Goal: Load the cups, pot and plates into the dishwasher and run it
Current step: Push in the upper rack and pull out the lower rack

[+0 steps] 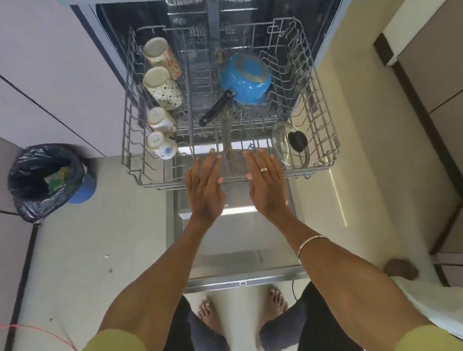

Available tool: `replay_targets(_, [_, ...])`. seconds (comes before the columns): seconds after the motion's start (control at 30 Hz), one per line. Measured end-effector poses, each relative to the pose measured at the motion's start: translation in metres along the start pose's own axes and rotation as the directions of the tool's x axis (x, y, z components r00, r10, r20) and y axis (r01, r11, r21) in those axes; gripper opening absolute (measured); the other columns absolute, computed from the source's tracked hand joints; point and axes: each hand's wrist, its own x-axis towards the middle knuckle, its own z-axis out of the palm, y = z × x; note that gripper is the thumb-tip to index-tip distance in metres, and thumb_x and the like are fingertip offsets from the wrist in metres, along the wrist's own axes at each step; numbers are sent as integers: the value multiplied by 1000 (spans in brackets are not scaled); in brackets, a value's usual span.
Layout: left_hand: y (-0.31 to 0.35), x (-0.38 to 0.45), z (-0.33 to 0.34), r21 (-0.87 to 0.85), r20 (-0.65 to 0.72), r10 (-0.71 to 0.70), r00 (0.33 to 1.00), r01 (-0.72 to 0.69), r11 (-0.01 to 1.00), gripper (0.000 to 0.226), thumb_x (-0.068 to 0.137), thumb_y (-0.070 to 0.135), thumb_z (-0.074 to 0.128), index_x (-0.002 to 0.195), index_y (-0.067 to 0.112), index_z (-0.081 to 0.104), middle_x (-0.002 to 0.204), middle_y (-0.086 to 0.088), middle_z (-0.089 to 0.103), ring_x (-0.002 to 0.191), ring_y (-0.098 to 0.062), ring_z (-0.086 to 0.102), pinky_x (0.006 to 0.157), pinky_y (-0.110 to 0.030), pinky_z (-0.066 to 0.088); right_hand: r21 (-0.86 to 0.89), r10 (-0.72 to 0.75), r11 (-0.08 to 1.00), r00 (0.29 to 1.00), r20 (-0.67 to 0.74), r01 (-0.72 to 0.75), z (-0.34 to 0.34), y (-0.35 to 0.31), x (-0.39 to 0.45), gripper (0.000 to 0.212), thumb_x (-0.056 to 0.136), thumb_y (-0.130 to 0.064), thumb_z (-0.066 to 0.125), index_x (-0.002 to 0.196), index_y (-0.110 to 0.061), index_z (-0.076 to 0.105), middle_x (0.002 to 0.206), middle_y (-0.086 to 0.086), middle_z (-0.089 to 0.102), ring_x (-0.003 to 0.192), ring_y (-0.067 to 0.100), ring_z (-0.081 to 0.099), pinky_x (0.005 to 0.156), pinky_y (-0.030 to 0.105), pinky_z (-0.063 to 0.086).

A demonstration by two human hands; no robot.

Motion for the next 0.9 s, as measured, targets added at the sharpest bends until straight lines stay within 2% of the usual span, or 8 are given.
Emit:
replay_targets(0.1, [-10, 12, 11, 16, -55, 42, 998, -41, 999, 50, 107, 28, 22, 136, 10, 59, 148, -5, 51, 137, -31, 46, 100, -55, 43, -1, -36, 999, 998, -49, 36, 13, 8, 11, 45, 105, -21, 30, 136, -1, 55, 139, 11, 56, 136, 28, 45, 118, 43, 28])
replay_targets(0.2, [-12, 18, 22, 10, -168, 77, 983, -77, 997, 49, 106, 29, 24, 135, 11, 60, 146, -5, 53, 135, -33, 48, 98, -55, 44, 2, -72, 997, 990, -119, 72, 22, 16, 17, 43, 105, -21, 31, 133, -4, 59, 135, 11, 60, 131, 29, 51, 116, 43, 32])
replay_targets(0.3, [-13, 29, 34, -10, -281, 73, 957, -79, 997, 48, 106, 28, 26, 128, 11, 66, 142, -5, 57, 132, -33, 49, 102, -52, 41, -4, -130, 991, 974, -186, 131, 30, 25, 29, 40, 103, -19, 35, 132, -8, 60, 131, 9, 63, 126, 28, 55, 112, 44, 37])
replay_targets(0.4, [-19, 42, 49, 21, -366, 106, 925, -105, 994, 47, 105, 28, 28, 125, 12, 67, 138, -5, 60, 129, -32, 51, 107, -48, 36, -25, -155, 988, 953, -262, 153, 43, 32, 41, 40, 102, -19, 36, 132, -8, 61, 133, 8, 62, 129, 26, 53, 113, 43, 35])
replay_targets(0.67, [-50, 85, 85, 146, -531, 244, 811, -196, 970, 41, 102, 20, 35, 121, 8, 69, 134, -7, 63, 125, -29, 55, 100, -48, 43, -139, -161, 984, 873, -460, 108, 87, 46, 76, 45, 100, -18, 32, 134, -4, 58, 137, 9, 59, 133, 26, 50, 118, 43, 26])
replay_targets(0.8, [-54, 103, 99, 221, -633, 289, 718, -190, 957, 37, 100, 19, 39, 120, 10, 69, 131, -5, 65, 121, -26, 58, 100, -46, 45, -143, -187, 981, 812, -553, 129, 102, 56, 92, 49, 103, -21, 25, 133, -2, 59, 136, 11, 59, 133, 27, 49, 118, 47, 27])
replay_targets(0.9, [-62, 115, 107, 229, -674, 328, 662, -234, 945, 35, 99, 18, 42, 117, 9, 71, 130, -4, 66, 116, -28, 62, 100, -43, 43, -130, -195, 981, 792, -578, 146, 111, 61, 101, 50, 104, -22, 23, 135, -2, 57, 138, 10, 58, 136, 27, 47, 119, 48, 26])
